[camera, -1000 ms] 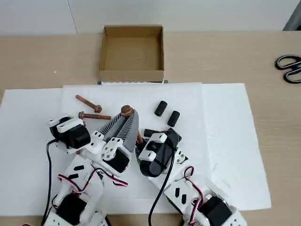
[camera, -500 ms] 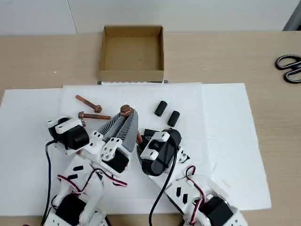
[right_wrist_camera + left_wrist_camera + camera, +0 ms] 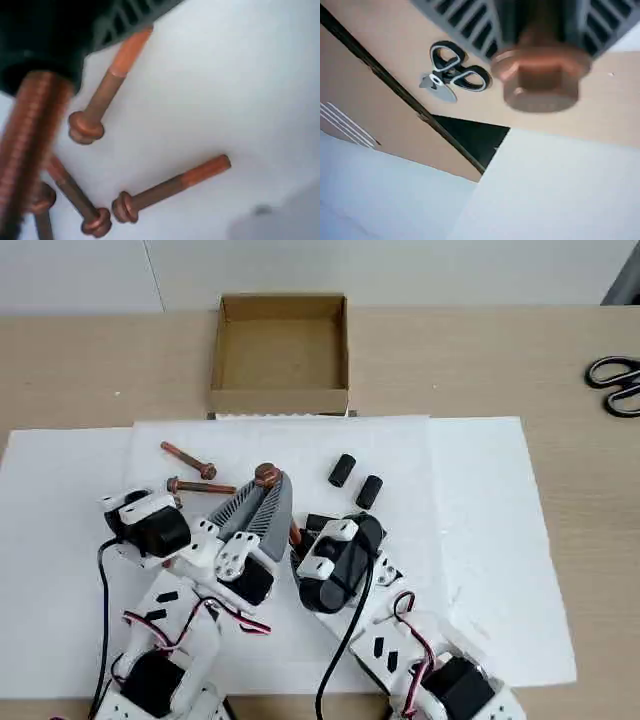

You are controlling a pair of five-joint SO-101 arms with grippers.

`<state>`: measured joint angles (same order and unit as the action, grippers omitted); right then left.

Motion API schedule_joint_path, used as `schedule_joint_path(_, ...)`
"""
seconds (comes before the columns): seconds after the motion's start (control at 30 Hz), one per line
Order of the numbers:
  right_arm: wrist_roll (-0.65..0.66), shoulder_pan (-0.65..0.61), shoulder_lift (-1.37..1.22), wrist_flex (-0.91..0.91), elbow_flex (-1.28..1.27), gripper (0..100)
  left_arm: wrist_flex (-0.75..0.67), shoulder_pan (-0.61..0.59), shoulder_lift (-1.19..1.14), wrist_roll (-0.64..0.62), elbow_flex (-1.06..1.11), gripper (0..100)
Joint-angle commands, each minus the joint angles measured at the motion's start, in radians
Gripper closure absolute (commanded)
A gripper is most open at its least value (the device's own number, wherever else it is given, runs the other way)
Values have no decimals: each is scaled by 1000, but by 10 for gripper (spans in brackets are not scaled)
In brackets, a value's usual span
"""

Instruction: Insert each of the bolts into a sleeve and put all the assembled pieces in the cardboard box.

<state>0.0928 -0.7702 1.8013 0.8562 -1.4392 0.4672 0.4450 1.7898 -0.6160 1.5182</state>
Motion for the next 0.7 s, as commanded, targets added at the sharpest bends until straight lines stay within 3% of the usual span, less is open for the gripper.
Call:
schedule_joint_path(0.0,11,7,5,-28,74,996,-12,-11,-3,5,7,995)
schedule_joint_path(0.43,11,7,4,-30,74,996,-5,3,-3,2,-1,995)
schedule_joint_path(0.67,11,12,5,-30,74,996,175,89,-3,3,-105,995)
